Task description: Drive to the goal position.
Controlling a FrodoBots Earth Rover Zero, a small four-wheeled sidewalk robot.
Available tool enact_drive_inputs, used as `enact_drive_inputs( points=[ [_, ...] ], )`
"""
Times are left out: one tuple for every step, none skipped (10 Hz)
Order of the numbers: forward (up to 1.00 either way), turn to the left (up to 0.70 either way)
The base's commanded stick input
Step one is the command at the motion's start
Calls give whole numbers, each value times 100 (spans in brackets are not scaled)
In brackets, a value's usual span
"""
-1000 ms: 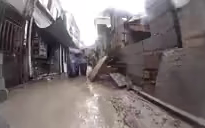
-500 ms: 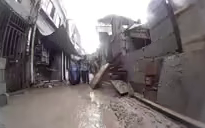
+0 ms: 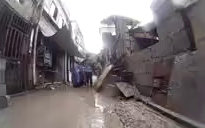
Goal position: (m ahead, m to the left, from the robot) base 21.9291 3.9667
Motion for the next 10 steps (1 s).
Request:
enact_drive_inputs(
  points=[
    [0, 100],
    [0, 19],
    [0, 0],
    [0, 0],
    [38, 0],
    [74, 0],
    [32, 0],
    [0, 39],
    [0, 86],
    [0, 58]
  ],
)
